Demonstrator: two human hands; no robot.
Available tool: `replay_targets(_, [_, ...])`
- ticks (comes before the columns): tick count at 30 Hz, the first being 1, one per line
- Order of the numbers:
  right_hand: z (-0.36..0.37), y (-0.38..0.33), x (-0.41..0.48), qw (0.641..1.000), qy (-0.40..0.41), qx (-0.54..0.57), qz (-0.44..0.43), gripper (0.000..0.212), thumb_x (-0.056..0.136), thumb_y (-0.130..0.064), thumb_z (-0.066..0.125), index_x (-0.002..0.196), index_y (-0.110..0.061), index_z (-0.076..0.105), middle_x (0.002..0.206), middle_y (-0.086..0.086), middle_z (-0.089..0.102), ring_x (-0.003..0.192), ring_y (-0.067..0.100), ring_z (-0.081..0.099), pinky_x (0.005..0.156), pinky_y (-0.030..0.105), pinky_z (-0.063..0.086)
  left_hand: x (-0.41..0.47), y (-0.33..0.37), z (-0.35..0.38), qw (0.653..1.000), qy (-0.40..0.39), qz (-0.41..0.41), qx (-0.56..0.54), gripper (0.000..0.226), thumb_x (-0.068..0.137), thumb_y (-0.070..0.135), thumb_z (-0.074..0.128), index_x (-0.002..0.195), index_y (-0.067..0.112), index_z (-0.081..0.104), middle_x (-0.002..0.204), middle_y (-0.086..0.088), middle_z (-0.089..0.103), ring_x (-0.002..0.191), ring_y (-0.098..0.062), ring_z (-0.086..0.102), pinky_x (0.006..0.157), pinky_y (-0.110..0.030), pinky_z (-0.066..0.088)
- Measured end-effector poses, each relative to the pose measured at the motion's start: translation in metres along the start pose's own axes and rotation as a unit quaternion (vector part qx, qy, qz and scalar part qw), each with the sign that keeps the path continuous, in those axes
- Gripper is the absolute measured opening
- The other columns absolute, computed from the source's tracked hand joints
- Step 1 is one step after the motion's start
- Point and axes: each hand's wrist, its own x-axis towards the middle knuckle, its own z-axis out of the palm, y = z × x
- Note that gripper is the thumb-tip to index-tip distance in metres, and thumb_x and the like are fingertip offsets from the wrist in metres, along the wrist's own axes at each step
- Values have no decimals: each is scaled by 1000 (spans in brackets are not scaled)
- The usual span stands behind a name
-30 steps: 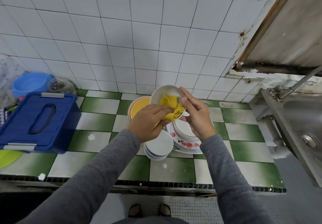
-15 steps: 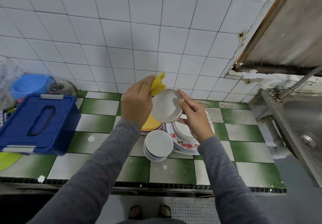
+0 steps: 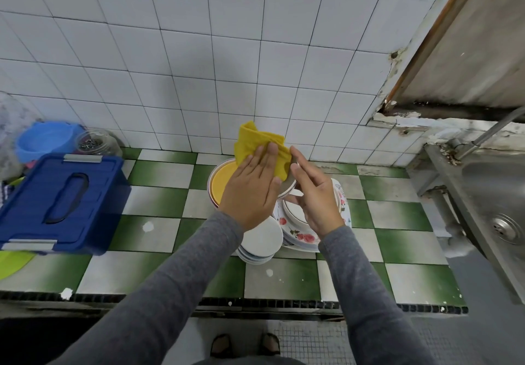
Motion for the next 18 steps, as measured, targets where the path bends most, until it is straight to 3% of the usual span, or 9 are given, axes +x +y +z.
replay_targets(2, [-2,-1,0,1000,0,5,4,30,101,-25,58,124,-42,68,134,-6,65,121,18,63,88,49,59,2,-3,-6,998,29,27,37,57,102,30,28,151,1,33,156,-14,36,146,-27,33,122,-39,20])
replay_targets(5, [-1,-7,1,1000,-9,4,-4,30,101,-24,58,123,-43,68,132,-10,66,122,19,63,90,49,58,2,-11,-6,996,27,24,85,60,102,31,27,155,2,26,163,-17,18,152,-31,13,125,-41,6])
replay_targets(9, [1,-9,1,1000,-12,-19,-22,32,100,-23,60,121,-45,69,131,-9,67,118,20,64,91,58,56,-1,-12,-2,998,-4,23,51,61,103,32,22,156,2,22,165,-17,11,153,-30,6,125,-40,1])
replay_targets(12, [2,-9,2,999,-13,-33,-31,32,100,-22,60,122,-44,68,128,-10,68,109,15,67,91,60,55,-5,-10,1,999,-29,34,4,59,103,33,20,155,6,21,163,-11,13,152,-22,6,124,-31,-4])
replay_targets(15, [2,-8,2,997,-23,-59,-36,32,100,-25,61,124,-43,68,132,-10,66,112,14,66,89,56,57,-8,-12,4,997,-65,25,-42,58,102,37,15,154,12,18,163,-4,15,152,-13,5,122,-23,-8])
replay_targets(18, [2,-7,3,997,-25,-67,-39,32,100,-24,59,126,-41,67,134,-8,65,115,10,65,80,41,61,-7,-13,3,993,-86,21,-82,62,101,41,16,155,14,30,161,-2,29,151,-13,17,120,-17,-4])
